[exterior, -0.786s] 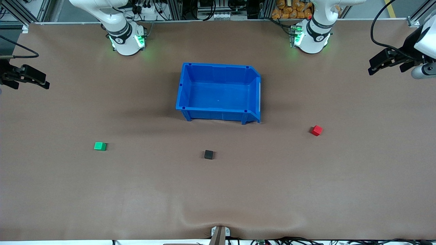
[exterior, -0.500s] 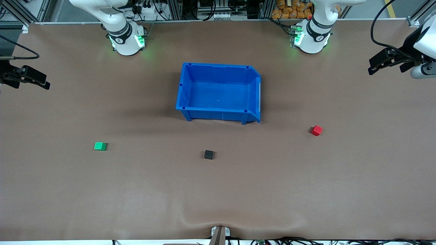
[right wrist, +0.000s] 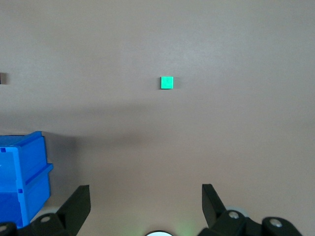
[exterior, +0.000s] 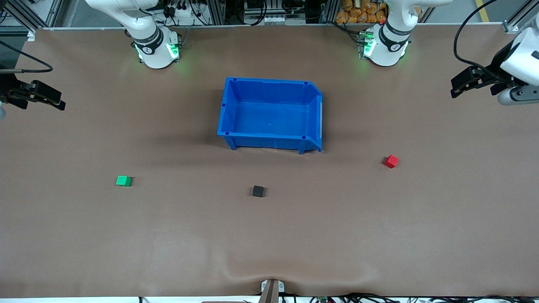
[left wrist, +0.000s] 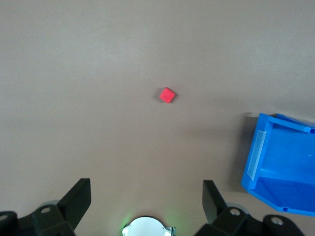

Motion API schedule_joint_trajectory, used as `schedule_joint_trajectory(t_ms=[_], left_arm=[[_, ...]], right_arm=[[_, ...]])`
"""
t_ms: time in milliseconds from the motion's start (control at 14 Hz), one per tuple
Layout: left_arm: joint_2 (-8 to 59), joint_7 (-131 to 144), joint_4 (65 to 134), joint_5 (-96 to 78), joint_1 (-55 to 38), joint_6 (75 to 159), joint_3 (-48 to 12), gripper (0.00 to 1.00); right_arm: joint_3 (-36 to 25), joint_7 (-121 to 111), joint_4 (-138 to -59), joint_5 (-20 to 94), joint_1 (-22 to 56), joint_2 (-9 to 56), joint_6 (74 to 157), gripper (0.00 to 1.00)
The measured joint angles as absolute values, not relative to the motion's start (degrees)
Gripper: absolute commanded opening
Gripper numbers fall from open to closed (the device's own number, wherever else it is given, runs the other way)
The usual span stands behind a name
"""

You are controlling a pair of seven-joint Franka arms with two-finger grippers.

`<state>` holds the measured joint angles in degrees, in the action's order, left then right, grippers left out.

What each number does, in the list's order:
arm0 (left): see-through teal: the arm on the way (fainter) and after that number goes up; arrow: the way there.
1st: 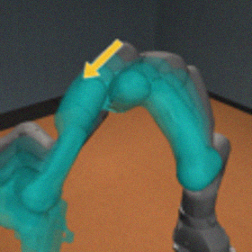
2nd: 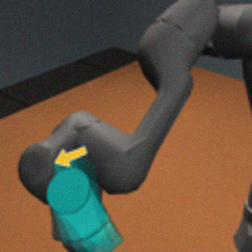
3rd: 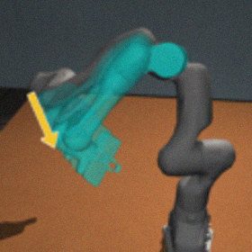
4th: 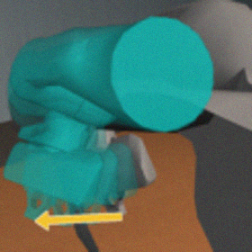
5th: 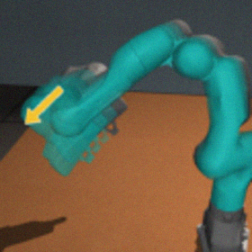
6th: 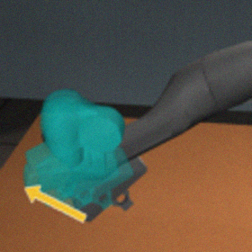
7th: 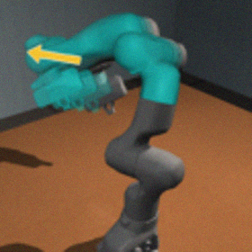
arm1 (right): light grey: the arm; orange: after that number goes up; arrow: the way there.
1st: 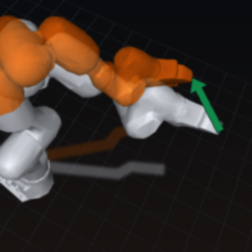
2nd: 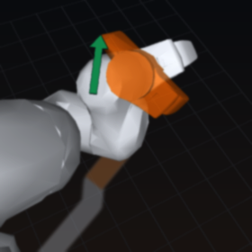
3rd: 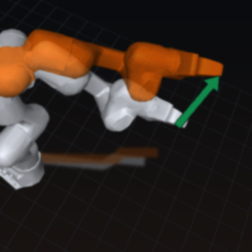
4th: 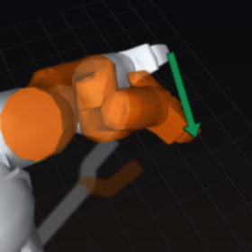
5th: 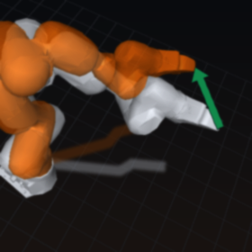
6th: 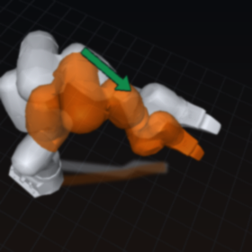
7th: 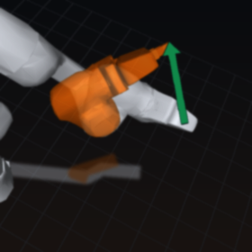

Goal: Attach green and red cubes to black cube
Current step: 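Start moving both grippers out from the rest pose toward the cubes, then lower the left gripper to the red cube while the right gripper reaches the green cube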

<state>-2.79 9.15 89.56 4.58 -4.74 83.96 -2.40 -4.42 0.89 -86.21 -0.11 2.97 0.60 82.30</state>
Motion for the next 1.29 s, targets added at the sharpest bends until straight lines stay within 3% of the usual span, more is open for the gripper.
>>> schedule_joint_trajectory(t_ms=[429, 1286], left_arm=[[-1.1, 11.6, 89.7, 3.8, -4.3, 83.6, -2.3, 1.0], [3.0, 14.9, 92.3, 3.8, -3.2, 91.6, -2.2, 1.0]], right_arm=[[-4.4, 1.0, -86.2, -0.1, 3.2, 0.6, 82.4, 1.0], [-4.3, 1.0, -86.2, -0.1, 3.7, 0.8, 84.7, 1.0]])
